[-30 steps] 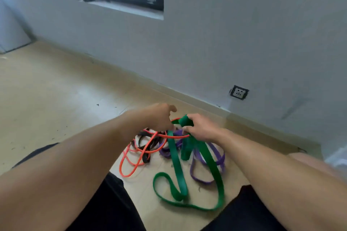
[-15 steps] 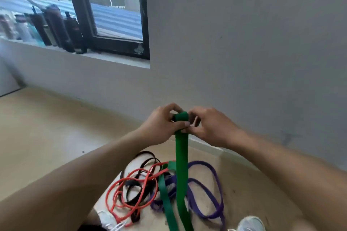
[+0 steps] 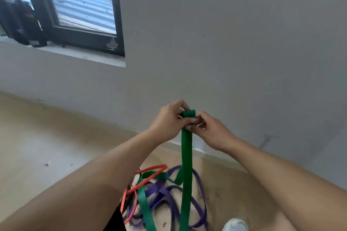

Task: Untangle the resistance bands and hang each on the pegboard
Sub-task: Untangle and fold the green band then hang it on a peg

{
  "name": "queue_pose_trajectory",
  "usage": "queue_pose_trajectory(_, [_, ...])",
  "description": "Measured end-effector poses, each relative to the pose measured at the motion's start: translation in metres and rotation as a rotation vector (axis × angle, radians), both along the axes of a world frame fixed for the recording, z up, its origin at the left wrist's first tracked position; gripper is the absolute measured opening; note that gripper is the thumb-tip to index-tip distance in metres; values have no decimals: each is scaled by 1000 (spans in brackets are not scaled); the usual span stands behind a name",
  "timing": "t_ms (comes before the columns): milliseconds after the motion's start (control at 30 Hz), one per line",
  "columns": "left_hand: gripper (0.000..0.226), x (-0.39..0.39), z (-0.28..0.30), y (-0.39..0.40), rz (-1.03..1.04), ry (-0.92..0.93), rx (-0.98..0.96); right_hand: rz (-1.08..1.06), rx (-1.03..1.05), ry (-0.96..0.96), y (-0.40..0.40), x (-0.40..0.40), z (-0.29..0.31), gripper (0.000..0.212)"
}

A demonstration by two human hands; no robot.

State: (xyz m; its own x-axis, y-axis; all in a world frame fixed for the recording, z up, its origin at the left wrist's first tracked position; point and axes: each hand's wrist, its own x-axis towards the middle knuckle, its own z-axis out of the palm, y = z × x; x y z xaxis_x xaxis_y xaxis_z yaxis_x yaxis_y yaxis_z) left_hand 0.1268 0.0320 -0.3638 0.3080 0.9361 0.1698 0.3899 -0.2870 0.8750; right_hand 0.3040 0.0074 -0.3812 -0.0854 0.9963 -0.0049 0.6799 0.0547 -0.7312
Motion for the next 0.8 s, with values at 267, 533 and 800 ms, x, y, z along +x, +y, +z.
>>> queue_pose_trajectory(267, [23, -45, 23, -34, 126, -270, 27, 285, -197, 20, -24, -50, -1, 28])
queue_pose_trajectory(533, [15, -97, 50, -49, 164, -530, 20, 405, -264, 17, -23, -93, -23, 24])
queue_pose_trajectory(800, [23, -168, 19, -5, 634, -808, -199, 367, -170, 249, 9, -74, 5, 20])
